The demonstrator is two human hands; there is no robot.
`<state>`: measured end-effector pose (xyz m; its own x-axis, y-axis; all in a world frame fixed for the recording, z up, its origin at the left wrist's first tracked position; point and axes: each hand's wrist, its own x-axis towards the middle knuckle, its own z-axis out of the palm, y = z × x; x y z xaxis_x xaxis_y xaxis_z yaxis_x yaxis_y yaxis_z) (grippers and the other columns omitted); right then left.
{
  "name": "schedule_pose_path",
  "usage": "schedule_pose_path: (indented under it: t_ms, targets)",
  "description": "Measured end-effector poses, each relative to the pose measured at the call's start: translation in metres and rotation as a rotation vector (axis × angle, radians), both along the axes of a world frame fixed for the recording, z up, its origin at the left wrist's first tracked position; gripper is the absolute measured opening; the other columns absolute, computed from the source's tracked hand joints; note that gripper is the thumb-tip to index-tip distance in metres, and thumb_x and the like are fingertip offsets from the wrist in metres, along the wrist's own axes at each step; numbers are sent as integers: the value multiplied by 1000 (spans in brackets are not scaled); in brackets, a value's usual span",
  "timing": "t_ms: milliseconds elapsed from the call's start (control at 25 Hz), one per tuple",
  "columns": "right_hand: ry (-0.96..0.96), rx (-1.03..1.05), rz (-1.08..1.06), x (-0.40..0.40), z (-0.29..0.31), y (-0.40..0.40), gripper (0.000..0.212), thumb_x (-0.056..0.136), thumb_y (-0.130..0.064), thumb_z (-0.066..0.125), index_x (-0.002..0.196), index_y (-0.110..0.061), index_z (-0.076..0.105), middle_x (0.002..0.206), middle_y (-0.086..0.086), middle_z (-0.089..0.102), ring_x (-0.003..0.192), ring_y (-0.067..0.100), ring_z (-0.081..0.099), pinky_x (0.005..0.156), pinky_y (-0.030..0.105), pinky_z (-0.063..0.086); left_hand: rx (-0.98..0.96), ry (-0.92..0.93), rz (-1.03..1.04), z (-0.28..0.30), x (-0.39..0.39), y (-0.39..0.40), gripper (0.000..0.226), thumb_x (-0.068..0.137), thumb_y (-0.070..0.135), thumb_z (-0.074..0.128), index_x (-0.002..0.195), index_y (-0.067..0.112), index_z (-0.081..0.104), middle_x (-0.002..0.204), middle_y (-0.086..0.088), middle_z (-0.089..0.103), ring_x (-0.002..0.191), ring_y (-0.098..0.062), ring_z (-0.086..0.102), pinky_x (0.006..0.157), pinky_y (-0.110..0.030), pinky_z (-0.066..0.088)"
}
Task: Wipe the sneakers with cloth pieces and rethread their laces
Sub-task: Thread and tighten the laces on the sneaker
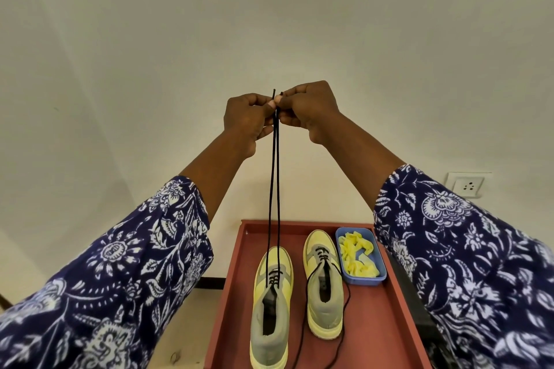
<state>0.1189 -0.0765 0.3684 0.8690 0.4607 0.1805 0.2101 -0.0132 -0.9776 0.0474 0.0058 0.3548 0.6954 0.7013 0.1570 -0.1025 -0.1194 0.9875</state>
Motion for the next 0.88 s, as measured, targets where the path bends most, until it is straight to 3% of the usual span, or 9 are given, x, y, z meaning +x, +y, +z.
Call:
schedule_pose_path:
  t_ms: [200,360,520,640,880]
  targets:
    - [37,18,5,5,-1,1,8,76,-1,70,83,0,67,91,19,70,71,25,69,64,28,58,21,-6,0,0,0,0,14,89,8,59,76,15,61,74,-1,62,62,-10,60,55,-19,50]
    - [56,36,16,5,-4,0,6,77,-2,70,75,-4,65,88,18,69,68,23,67,63,28,57,27,-15,3,-4,2,0,13,88,9,60,77,15,61,73,-1,62,61,-9,60,57,-19,50]
    - [69,31,35,6,-16,-1,11,78,-4,70,70,-6,63,79,13,67,61,19,63,63,28,55,51,-2,4,-15,3,4,13,87,9,61,76,15,63,82,-6,64,73,-15,62,68,-24,55]
    - [73,5,24,8,-33,-4,13,79,-4,70,69,-6,61,78,10,64,60,18,60,61,28,57,84,24,25,-34,3,11,6,86,12,63,81,14,65,82,-6,64,80,-19,62,77,-29,55]
    - [115,-107,-82,23,-97,-16,9,80,-2,66,72,0,63,77,8,62,59,18,57,66,31,57,27,138,86,-109,-9,39,13,83,12,66,72,18,65,65,-2,57,65,-17,53,70,-30,50]
